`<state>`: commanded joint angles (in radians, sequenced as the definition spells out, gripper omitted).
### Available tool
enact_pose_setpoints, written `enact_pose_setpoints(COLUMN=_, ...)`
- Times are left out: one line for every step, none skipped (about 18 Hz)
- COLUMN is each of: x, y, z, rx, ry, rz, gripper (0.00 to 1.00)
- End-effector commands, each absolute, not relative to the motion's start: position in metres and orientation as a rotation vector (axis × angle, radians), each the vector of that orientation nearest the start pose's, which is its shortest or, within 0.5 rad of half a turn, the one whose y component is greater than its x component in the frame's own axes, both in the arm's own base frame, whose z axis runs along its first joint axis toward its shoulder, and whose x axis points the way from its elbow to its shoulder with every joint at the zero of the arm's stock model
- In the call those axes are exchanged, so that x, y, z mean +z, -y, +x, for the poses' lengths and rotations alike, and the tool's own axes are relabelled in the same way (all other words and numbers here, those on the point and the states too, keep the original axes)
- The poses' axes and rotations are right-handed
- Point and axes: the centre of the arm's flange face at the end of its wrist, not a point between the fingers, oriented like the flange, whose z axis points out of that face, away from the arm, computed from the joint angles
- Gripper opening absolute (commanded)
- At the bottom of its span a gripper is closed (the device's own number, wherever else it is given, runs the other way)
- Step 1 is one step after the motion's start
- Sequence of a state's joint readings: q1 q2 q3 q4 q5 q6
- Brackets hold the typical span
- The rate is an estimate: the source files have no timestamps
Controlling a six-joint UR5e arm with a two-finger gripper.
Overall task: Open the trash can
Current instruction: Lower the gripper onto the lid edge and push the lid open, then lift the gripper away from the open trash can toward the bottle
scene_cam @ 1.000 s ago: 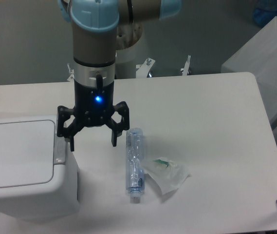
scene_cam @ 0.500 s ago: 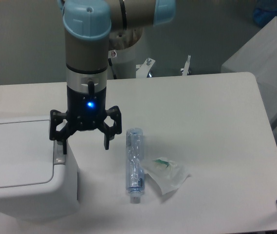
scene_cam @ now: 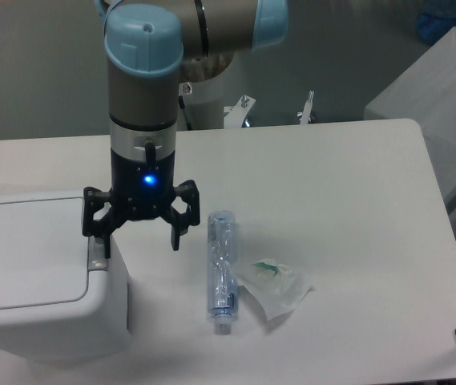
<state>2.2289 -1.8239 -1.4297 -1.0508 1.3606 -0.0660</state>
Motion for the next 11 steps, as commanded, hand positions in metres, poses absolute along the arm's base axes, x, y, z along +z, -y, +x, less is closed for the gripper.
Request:
enact_pose_setpoints(x=0.4785, y=-0.5904, z=-0.2605, rx=-0.110, ry=0.895, rz=-2.540, gripper=1.00)
enact_pose_setpoints(x=0.4785, y=-0.5904, z=-0.2605, rx=-0.110, ry=0.895, rz=-2.540, gripper=1.00)
enact_pose_setpoints(x=0.4776, y=-0.5908, z=-0.2608, rx=-0.111, ry=0.898, rz=-2.541, gripper=1.00)
enact_pose_setpoints(x=0.4766, y=-0.5912, z=-0.2611, rx=-0.112, ry=0.898, rz=-2.542, gripper=1.00)
enact_pose_setpoints(x=0.4766, y=-0.5912, z=-0.2611, rx=-0.112, ry=0.899, rz=-2.542, gripper=1.00)
enact_pose_setpoints(x=0.4766, y=-0.5912, z=-0.2611, rx=-0.112, ry=0.897, rz=-2.543, gripper=1.00)
enact_pose_setpoints(x=0.4766, y=-0.5912, z=-0.2611, rx=-0.112, ry=0.897, rz=-2.543, gripper=1.00)
enact_pose_setpoints(x=0.4774, y=-0.5913, z=-0.2611, rx=-0.111, ry=0.896, rz=-2.541, gripper=1.00)
enact_pose_setpoints(x=0.4782, y=-0.5914, z=-0.2612, rx=-0.110, ry=0.895, rz=-2.540, gripper=1.00)
enact_pose_setpoints(x=0.4790, y=-0.5916, z=-0.2613, rx=-0.110, ry=0.894, rz=-2.539, gripper=1.00)
enact_pose_setpoints(x=0.4814, y=-0.5919, z=-0.2616, rx=-0.108, ry=0.892, rz=-2.535, gripper=1.00)
